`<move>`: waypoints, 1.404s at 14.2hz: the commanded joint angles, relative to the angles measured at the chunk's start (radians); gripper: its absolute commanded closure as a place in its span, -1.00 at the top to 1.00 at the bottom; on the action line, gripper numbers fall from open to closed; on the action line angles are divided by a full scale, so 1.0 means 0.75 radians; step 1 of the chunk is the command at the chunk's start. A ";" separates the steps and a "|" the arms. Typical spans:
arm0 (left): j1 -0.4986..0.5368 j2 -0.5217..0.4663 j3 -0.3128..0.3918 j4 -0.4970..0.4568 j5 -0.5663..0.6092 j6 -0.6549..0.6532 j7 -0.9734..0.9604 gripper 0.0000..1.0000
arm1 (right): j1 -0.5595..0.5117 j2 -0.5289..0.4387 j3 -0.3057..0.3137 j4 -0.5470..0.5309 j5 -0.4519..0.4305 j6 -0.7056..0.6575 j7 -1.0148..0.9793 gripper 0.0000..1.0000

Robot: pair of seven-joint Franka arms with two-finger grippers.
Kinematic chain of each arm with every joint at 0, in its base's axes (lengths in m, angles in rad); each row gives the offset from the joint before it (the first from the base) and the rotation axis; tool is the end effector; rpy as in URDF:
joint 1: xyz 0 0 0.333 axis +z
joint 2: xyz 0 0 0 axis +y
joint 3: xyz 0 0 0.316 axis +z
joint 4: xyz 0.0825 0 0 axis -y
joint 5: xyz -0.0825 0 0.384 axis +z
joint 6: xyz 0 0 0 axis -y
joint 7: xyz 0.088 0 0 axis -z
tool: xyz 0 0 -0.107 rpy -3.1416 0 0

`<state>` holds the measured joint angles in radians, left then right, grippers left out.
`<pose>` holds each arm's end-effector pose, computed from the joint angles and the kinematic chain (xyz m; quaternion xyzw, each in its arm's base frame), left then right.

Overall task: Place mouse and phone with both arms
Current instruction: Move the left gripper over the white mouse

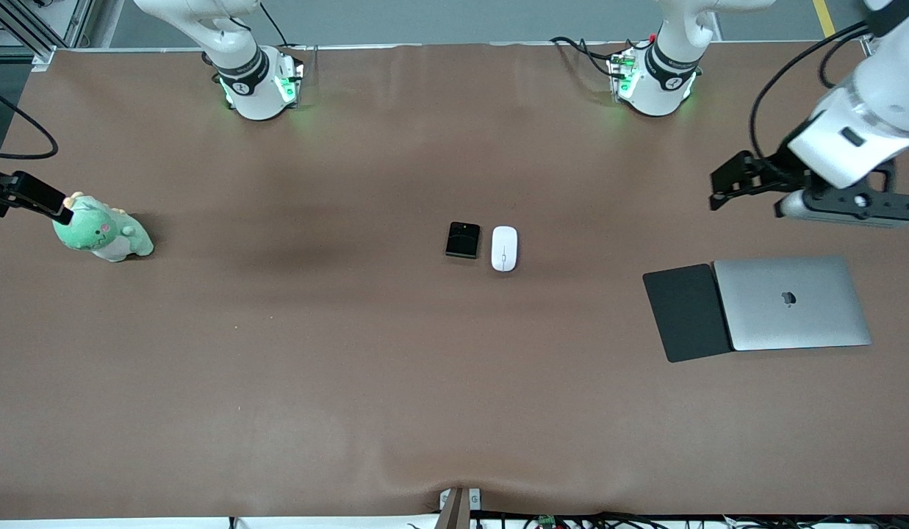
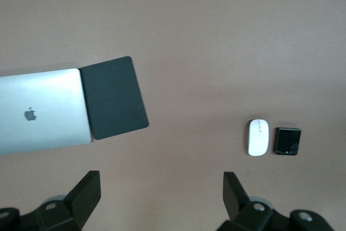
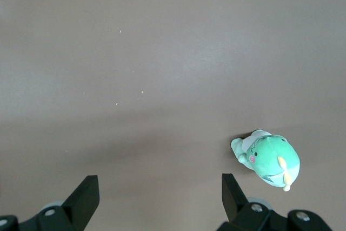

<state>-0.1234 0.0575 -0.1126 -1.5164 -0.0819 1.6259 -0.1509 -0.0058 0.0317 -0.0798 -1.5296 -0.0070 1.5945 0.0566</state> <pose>0.5606 -0.1414 0.6234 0.9978 -0.0411 0.0172 0.0484 0.5651 -0.0485 0.6284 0.9973 -0.0710 0.0166 0.0050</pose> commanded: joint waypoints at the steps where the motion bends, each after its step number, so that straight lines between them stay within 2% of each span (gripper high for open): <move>1: 0.001 -0.005 -0.087 -0.064 -0.009 0.082 -0.128 1.00 | -0.019 -0.001 0.014 0.002 -0.015 -0.001 0.004 1.00; 7: -0.005 0.030 -0.271 -0.260 0.005 0.351 -0.406 1.00 | -0.019 0.001 0.014 0.002 -0.015 0.001 0.006 1.00; 8: -0.024 0.050 -0.302 -0.289 0.047 0.399 -0.455 1.00 | -0.017 -0.001 0.014 0.002 -0.015 0.001 0.006 1.00; 16: -0.246 0.328 -0.312 -0.324 0.244 0.626 -0.768 1.00 | -0.021 0.001 0.014 0.002 -0.015 0.001 0.006 1.00; 20: -0.298 0.465 -0.310 -0.334 0.256 0.757 -0.833 1.00 | -0.021 0.001 0.014 0.002 -0.015 0.001 0.004 1.00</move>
<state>-0.3253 0.3657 -0.3463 -1.7700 0.0817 2.1516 -0.7276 -0.0064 0.0323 -0.0802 -1.5299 -0.0070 1.5946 0.0566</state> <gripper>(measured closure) 0.000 0.000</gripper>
